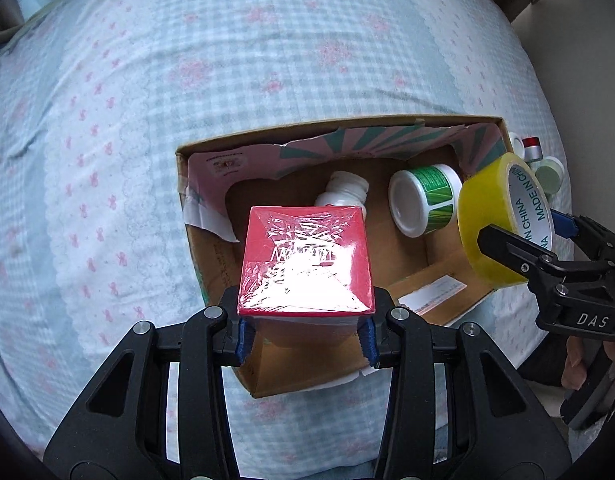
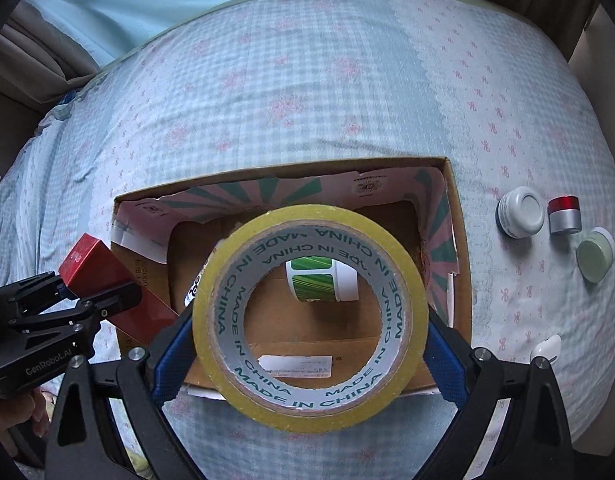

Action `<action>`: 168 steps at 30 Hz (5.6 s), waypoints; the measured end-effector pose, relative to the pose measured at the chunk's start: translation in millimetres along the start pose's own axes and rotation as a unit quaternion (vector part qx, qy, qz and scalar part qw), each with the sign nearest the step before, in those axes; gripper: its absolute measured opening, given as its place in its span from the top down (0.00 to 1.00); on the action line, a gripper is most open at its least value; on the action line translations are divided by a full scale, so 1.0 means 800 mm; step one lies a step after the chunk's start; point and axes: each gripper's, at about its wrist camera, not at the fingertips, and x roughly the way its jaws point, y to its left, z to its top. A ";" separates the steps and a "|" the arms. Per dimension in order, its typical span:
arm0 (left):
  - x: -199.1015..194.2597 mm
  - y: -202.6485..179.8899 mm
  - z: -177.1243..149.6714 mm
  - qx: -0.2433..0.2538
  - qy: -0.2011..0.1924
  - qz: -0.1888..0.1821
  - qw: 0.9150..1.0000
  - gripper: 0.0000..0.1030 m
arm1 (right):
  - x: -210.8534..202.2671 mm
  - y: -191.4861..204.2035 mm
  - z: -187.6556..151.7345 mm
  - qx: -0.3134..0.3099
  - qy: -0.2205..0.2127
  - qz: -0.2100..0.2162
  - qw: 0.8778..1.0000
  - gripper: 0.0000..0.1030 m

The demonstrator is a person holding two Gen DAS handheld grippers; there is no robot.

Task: Organize rigid objects
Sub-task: 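Release the red box into the box with left tool while right tool drops tape inside, then move both tools back toward the remaining items on the bed, then grasp the white round container with left tool while right tool grasps white earbud case, then carry the white container with left tool while right tool carries earbud case toward the box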

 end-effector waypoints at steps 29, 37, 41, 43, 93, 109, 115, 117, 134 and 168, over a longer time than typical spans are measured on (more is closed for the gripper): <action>-0.023 -0.029 -0.025 0.018 -0.022 0.011 1.000 0.00 | -0.006 -0.019 -0.023 -0.010 -0.067 -0.004 0.998 0.00; -0.079 -0.037 -0.057 0.017 -0.068 0.024 0.997 0.00 | -0.054 -0.003 -0.039 -0.032 -0.084 -0.005 0.996 0.00; -0.126 -0.040 -0.082 0.006 -0.103 0.026 0.994 0.00 | -0.092 0.009 -0.051 -0.042 -0.098 0.006 0.994 0.00; -0.151 -0.044 -0.096 0.005 -0.122 0.029 0.992 0.00 | -0.118 0.017 -0.062 -0.045 -0.115 0.004 0.992 0.00; 0.007 -0.479 -0.022 0.036 -0.145 0.036 0.988 0.00 | -0.152 -0.368 -0.211 -0.032 -0.102 -0.022 0.994 0.00; 0.207 -0.459 0.092 0.029 -0.127 0.089 0.988 0.09 | 0.010 -0.376 -0.184 -0.033 -0.102 -0.062 0.992 0.02; 0.243 -0.454 0.110 0.028 -0.139 0.085 0.986 0.26 | 0.052 -0.370 -0.174 -0.042 -0.098 -0.064 0.992 0.16; 0.248 -0.456 0.114 0.039 -0.146 0.083 0.985 0.35 | 0.063 -0.369 -0.174 -0.041 -0.089 -0.064 0.993 0.23; 0.243 -0.455 0.121 0.054 -0.169 0.071 0.982 0.49 | 0.076 -0.366 -0.169 -0.048 -0.083 -0.089 0.991 0.45; -0.136 -0.439 -0.053 -0.024 -0.292 0.055 0.955 0.49 | -0.240 -0.314 -0.177 -0.113 -0.234 -0.069 0.963 0.45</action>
